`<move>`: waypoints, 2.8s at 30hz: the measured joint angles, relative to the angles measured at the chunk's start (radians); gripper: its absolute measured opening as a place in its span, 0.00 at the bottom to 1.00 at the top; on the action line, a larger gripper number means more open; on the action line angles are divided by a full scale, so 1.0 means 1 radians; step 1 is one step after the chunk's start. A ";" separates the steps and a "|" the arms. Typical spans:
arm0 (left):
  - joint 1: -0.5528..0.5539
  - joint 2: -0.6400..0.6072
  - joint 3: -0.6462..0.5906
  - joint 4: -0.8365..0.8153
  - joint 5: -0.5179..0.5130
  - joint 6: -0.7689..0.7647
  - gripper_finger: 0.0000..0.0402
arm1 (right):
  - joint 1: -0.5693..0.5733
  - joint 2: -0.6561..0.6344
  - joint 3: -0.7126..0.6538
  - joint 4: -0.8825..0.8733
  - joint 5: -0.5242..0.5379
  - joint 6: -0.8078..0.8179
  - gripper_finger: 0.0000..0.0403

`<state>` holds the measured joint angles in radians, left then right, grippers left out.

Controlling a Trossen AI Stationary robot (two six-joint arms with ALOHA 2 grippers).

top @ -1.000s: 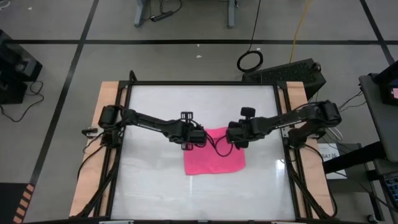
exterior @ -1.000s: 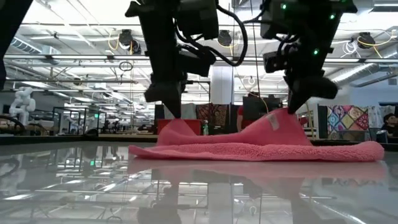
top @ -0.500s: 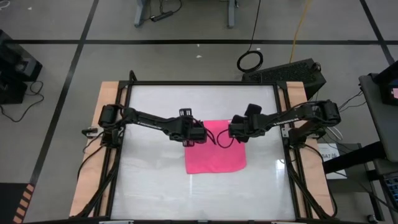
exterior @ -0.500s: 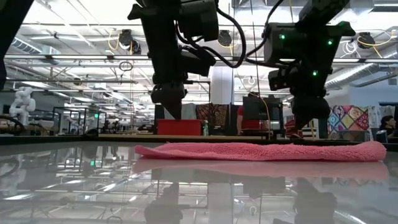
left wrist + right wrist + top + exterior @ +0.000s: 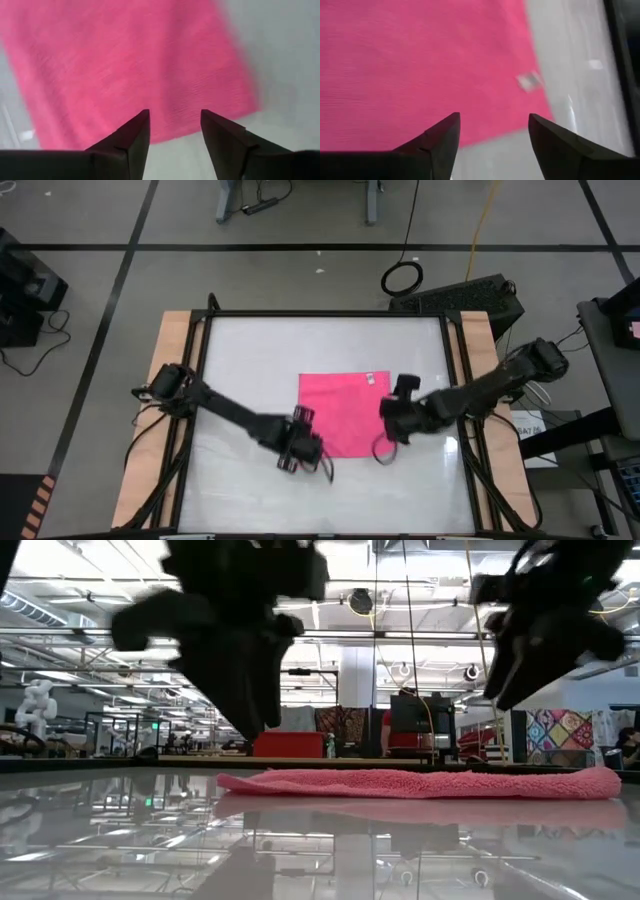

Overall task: Roll towel
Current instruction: Fold the pink towel

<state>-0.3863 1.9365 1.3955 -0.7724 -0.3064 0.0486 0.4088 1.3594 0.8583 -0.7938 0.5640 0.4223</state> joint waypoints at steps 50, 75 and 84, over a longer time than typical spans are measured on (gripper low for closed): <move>0.056 -0.249 -0.204 0.346 0.064 0.068 0.01 | 0.432 0.286 -0.171 0.633 0.271 -0.095 0.39; 0.127 -0.302 -0.203 0.402 0.149 0.036 0.00 | 0.300 0.575 0.160 0.637 0.623 -0.223 0.38; 0.124 -0.302 -0.203 0.390 0.149 0.036 0.00 | 0.238 0.574 0.167 0.634 0.508 -0.181 0.32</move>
<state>-0.2621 1.6348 1.1923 -0.3822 -0.1570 0.0850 0.6473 1.9339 1.0256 -0.1601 1.0719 0.2410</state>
